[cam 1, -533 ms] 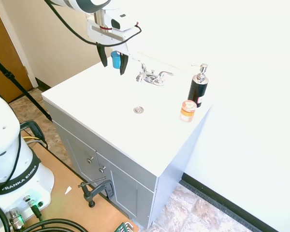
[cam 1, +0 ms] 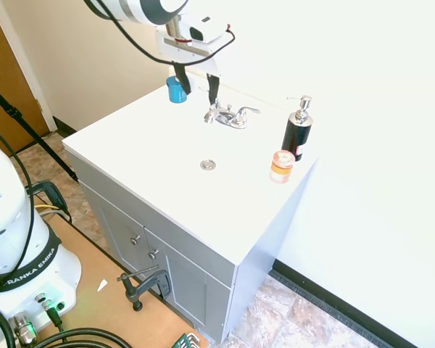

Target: Turn on the cold water

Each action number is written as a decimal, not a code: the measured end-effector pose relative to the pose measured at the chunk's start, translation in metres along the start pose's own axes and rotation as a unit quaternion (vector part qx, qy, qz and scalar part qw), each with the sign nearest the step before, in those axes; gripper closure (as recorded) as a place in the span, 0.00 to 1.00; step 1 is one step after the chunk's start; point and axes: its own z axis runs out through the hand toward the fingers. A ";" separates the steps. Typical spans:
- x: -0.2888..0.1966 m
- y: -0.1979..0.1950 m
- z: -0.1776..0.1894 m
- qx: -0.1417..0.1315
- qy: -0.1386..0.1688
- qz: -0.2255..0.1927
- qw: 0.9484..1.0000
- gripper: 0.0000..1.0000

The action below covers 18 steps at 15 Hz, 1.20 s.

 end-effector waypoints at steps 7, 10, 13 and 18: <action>0.073 -0.041 0.050 -0.007 0.102 0.004 0.995 0.00; 0.090 -0.049 0.067 -0.017 0.117 -0.004 0.993 0.00; 0.106 -0.051 0.082 -0.030 0.128 -0.008 0.991 0.00; 0.111 -0.052 0.109 -0.050 0.127 -0.013 0.991 0.00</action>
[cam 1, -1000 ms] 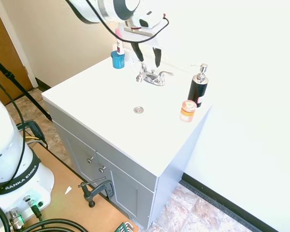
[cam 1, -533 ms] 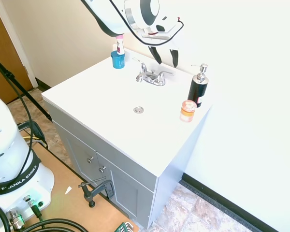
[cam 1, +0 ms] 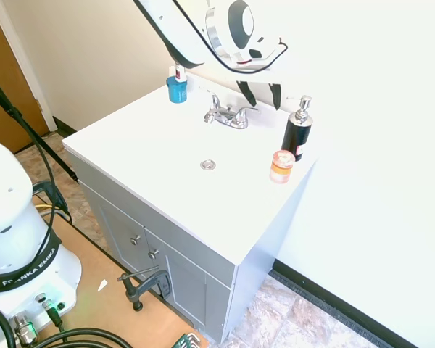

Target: Turn on the cold water

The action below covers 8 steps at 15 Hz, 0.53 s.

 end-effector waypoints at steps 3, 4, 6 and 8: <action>0.000 0.002 0.004 -0.009 0.000 -0.001 1.000 0.00; 0.000 0.003 0.005 -0.016 -0.002 -0.003 1.000 0.00; -0.002 0.006 0.007 -0.033 -0.012 -0.008 0.999 0.00; -0.005 0.010 0.011 -0.052 -0.033 -0.017 0.998 0.00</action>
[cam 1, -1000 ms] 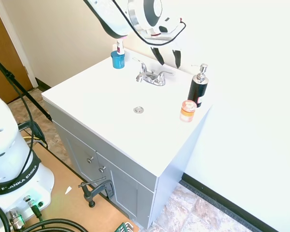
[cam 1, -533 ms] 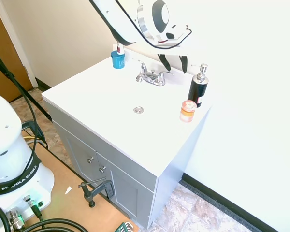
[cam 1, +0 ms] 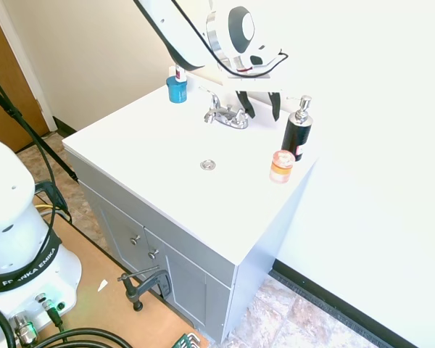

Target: Turn on the cold water

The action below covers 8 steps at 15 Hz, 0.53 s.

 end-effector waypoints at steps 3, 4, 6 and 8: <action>-0.007 -0.003 -0.003 -0.005 -0.026 -0.008 1.000 0.00; -0.009 -0.005 -0.006 -0.002 -0.032 -0.007 0.999 0.00; -0.008 -0.006 -0.015 0.008 -0.045 -0.001 0.999 0.00; 0.000 -0.003 -0.031 0.024 -0.049 0.008 0.998 0.00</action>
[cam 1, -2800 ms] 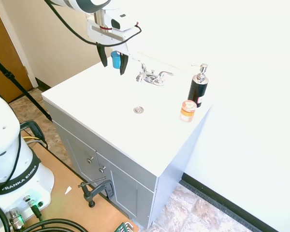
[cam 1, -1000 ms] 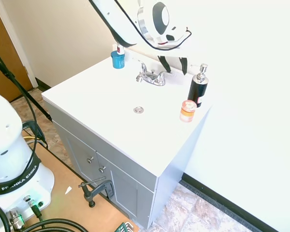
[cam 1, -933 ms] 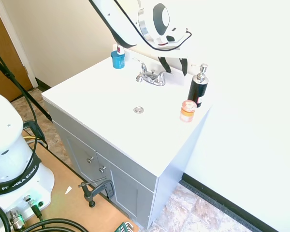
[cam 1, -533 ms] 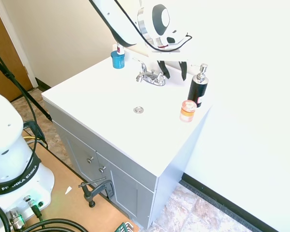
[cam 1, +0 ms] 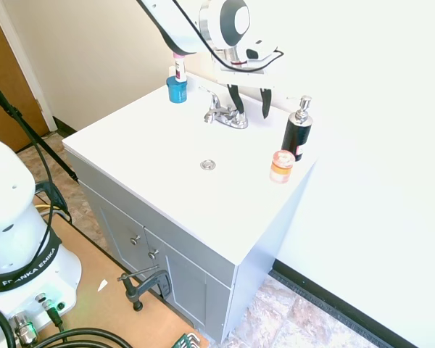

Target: Turn on the cold water

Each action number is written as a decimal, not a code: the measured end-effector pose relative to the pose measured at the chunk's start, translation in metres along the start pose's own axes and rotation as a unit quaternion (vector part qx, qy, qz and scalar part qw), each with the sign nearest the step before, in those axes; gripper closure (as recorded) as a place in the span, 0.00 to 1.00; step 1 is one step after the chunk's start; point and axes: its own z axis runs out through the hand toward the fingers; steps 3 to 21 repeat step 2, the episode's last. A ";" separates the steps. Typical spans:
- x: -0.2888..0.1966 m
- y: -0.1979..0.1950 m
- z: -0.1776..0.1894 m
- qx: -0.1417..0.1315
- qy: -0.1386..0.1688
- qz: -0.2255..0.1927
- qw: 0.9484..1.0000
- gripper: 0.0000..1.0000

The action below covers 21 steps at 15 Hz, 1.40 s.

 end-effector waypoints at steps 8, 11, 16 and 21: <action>0.018 0.015 -0.026 0.020 -0.013 0.000 1.000 0.00; 0.018 0.015 -0.026 0.020 -0.013 0.000 1.000 0.00; 0.018 0.015 -0.026 0.020 -0.013 0.000 1.000 0.00; 0.018 0.015 -0.026 0.020 -0.013 0.000 1.000 0.00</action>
